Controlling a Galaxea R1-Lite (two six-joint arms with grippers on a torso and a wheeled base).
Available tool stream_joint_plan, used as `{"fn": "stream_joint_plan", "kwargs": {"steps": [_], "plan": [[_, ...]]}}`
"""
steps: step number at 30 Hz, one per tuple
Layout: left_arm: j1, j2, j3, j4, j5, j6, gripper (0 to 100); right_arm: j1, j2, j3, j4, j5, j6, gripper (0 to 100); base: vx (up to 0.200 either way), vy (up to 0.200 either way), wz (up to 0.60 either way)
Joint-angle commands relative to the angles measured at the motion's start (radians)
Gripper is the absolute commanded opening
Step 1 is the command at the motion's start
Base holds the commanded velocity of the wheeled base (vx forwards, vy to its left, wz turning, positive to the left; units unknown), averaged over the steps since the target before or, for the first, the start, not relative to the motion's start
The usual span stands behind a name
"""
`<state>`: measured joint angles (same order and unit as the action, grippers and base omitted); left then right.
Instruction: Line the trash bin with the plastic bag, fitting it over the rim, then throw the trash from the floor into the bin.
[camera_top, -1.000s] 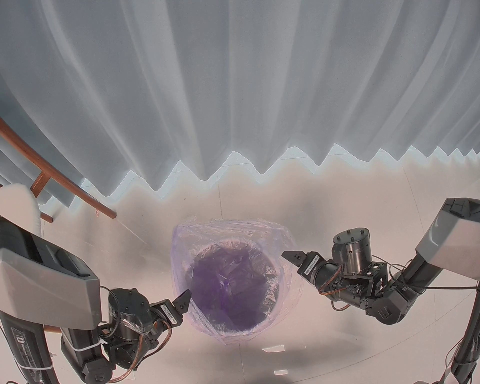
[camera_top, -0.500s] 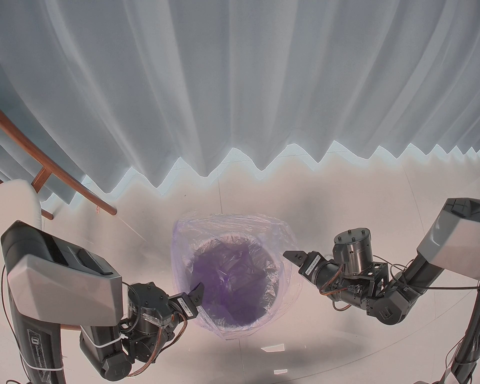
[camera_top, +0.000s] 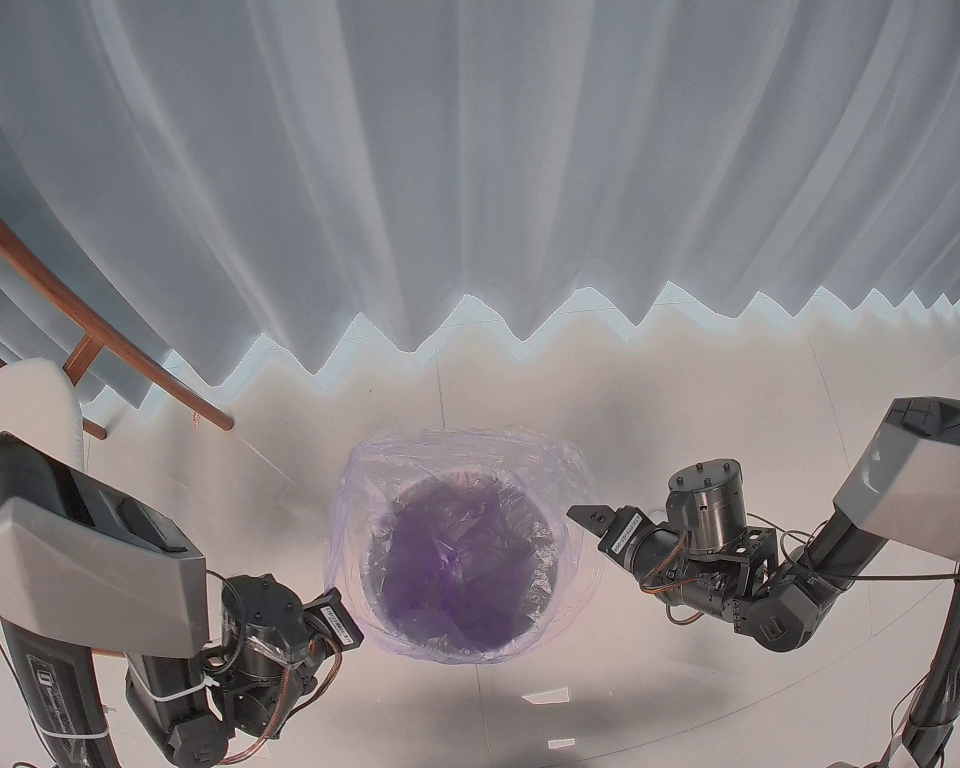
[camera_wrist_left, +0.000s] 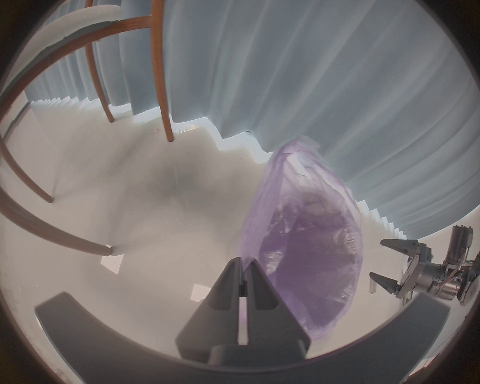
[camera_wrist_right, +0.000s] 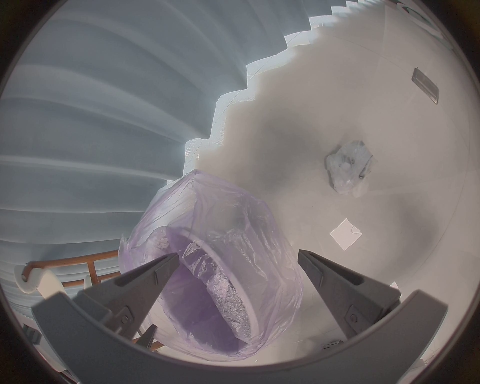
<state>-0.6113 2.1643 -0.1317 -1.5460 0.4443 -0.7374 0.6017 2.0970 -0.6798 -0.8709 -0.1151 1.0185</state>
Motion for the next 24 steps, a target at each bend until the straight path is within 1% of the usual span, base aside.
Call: {"fn": "stream_joint_plan", "kwargs": {"steps": [1,3,4,7,10,14,18,19,20,21,24], "plan": [[0.038,0.006,0.049,0.000,0.007,-0.016,0,0.001,0.005,0.002,0.000,0.000,0.000,100,0.000,0.000,0.00],[0.062,0.055,0.047,0.000,0.007,-0.019,0,0.000,0.003,0.002,0.000,0.000,0.000,100,0.000,0.000,0.00],[0.062,0.060,0.047,0.000,0.007,-0.019,0,0.000,0.003,0.002,0.000,0.002,0.000,100,0.000,0.000,0.00],[0.082,0.170,0.027,0.000,0.033,-0.020,0,0.000,0.000,0.003,0.001,0.000,0.000,100,0.000,0.000,0.00],[0.084,0.233,-0.016,0.000,0.040,-0.011,0,0.000,0.000,0.005,0.001,0.000,0.000,100,0.000,0.000,0.00],[0.084,0.272,-0.026,0.000,0.034,-0.003,0,0.000,0.000,0.003,0.001,0.000,0.000,100,0.000,0.000,0.00],[0.140,0.333,-0.065,0.000,0.044,0.010,0,-0.002,-0.003,0.005,0.001,0.000,0.000,100,0.000,0.000,0.00],[0.143,0.335,-0.066,0.000,0.045,0.010,0,-0.002,-0.003,0.005,0.001,0.000,0.000,100,0.000,0.000,0.00],[0.176,0.355,-0.085,0.000,0.056,0.007,0,-0.002,-0.003,0.006,0.001,0.000,0.000,100,0.000,0.000,0.00],[0.188,0.358,-0.097,0.000,0.056,0.006,0,-0.002,-0.002,0.006,0.003,0.000,0.000,100,0.000,0.000,0.00],[0.205,0.359,-0.121,0.000,0.054,0.006,0,0.000,0.000,0.005,0.003,0.000,0.000,100,0.000,0.000,0.00]]}}
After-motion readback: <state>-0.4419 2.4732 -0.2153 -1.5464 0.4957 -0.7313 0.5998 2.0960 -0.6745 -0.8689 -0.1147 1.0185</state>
